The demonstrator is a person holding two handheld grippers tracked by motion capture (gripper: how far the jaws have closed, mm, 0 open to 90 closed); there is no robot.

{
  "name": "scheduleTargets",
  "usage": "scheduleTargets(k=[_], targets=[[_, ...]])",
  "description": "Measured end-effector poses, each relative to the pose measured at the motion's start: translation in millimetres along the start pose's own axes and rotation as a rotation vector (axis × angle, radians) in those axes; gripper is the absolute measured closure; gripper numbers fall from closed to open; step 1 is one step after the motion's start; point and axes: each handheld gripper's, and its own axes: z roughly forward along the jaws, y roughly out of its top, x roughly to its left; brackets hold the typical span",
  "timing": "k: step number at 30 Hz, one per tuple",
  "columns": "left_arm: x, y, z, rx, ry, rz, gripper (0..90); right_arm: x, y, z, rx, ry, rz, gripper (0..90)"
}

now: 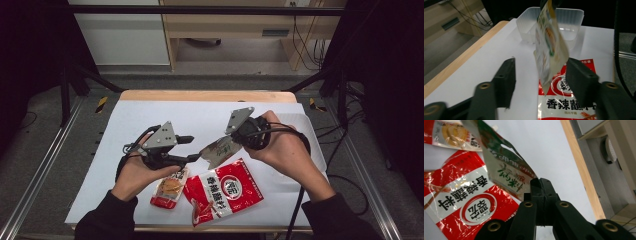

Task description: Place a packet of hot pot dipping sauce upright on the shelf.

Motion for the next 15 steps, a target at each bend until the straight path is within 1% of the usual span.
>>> scheduleTargets(k=[2,3,4,5,6,7,10,12,13,14,15], targets=[[1.7,-10.1,-2.8,0.008,0.015,-0.021,34.7,-6.4,-2.7,-4.6,-0.003,-0.007,0.022,90.0],[1.7,-10.1,-2.8,0.008,0.015,-0.021,32.0,-6.4,-2.7,-4.6,-0.003,-0.007,0.022,90.0],[3.1,-22.0,-6.1,0.014,0.035,-0.038,29.8,-12.8,-4.8,-9.7,-0.012,-0.016,0.044,90.0],[3.1,-22.0,-6.1,0.014,0.035,-0.038,27.9,-12.8,-4.8,-9.7,-0.012,-0.016,0.044,90.0],[4.4,-35.7,-10.6,0.024,0.058,-0.058,25.7,-18.5,-6.2,-15.2,-0.016,-0.026,0.072,90.0],[4.7,-43.5,-13.1,0.032,0.069,-0.064,23.8,-21.6,-6.8,-17.8,-0.015,-0.034,0.079,90.0],[5.2,-69.0,-21.6,0.076,0.112,-0.079,20.4,-29.5,-8.2,-26.1,-0.006,-0.053,0.120,90.0],[6.4,-86.9,-27.0,0.102,0.149,-0.099,18.3,-34.2,-9.3,-30.6,0.005,-0.068,0.132,90.0],[6.4,-86.9,-27.0,0.102,0.149,-0.099,17.3,-34.2,-9.3,-30.6,0.005,-0.068,0.132,90.0],[8.5,-104.7,-31.8,0.127,0.186,-0.121,16.9,-37.4,-10.5,-33.3,0.016,-0.082,0.152,90.0],[10.5,-113.4,-34.6,0.123,0.202,-0.144,16.0,-39.2,-11.5,-34.0,0.023,-0.089,0.161,90.0]])
